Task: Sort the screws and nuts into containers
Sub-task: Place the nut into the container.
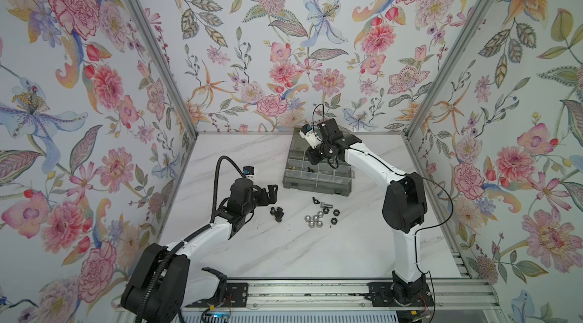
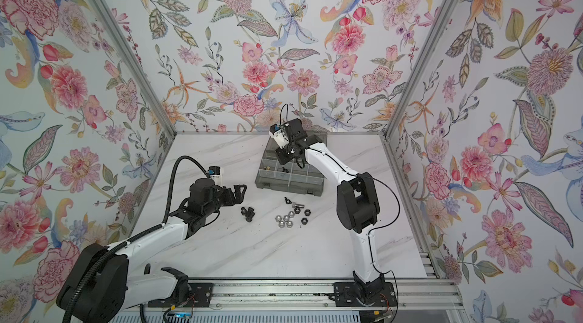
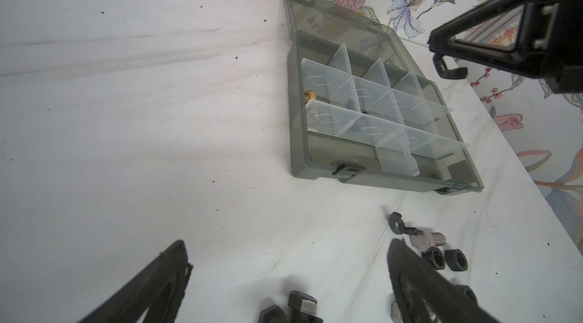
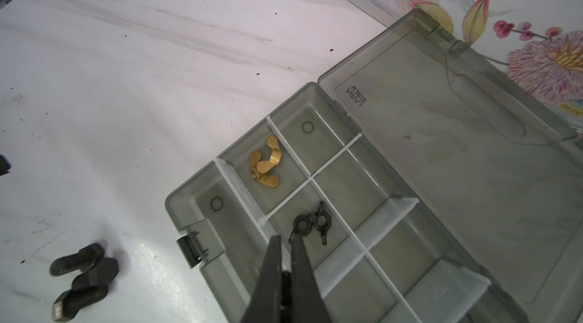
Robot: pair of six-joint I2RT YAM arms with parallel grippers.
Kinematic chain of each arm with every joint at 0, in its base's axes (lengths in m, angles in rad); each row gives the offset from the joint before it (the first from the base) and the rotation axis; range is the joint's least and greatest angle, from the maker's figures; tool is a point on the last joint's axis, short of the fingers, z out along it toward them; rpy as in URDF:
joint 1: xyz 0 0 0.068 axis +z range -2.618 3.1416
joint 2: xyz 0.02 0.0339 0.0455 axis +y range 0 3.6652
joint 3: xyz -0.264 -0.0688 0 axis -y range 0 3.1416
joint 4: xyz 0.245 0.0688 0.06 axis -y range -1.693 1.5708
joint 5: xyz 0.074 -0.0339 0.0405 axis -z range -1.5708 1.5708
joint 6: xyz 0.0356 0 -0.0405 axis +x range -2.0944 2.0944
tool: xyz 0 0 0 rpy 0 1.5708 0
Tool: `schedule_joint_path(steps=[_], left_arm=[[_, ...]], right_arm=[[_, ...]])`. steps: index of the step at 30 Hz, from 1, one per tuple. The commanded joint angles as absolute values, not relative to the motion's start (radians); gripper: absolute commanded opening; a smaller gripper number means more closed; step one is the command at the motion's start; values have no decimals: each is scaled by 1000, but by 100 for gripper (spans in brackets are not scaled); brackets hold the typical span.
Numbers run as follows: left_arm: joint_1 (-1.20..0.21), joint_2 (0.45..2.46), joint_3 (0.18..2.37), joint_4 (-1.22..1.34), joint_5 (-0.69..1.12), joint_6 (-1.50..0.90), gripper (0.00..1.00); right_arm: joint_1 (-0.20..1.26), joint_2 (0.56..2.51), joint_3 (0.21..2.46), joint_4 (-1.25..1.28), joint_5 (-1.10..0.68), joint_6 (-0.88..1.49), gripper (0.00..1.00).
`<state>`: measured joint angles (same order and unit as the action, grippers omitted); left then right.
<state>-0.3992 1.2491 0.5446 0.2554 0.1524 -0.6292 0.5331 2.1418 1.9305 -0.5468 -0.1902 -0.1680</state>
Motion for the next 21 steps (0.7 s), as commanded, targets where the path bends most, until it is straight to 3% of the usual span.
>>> schedule_joint_path(steps=[1, 6, 21], left_arm=[[-395, 1233, 534, 254, 146, -630, 99], [-394, 1231, 535, 250, 146, -630, 99], [-395, 1228, 529, 255, 149, -632, 99]], right_arm=[[525, 2239, 2007, -570, -131, -156, 0], [521, 2322, 2083, -570, -113, -145, 0], [519, 2346, 2041, -569, -76, -167, 0]])
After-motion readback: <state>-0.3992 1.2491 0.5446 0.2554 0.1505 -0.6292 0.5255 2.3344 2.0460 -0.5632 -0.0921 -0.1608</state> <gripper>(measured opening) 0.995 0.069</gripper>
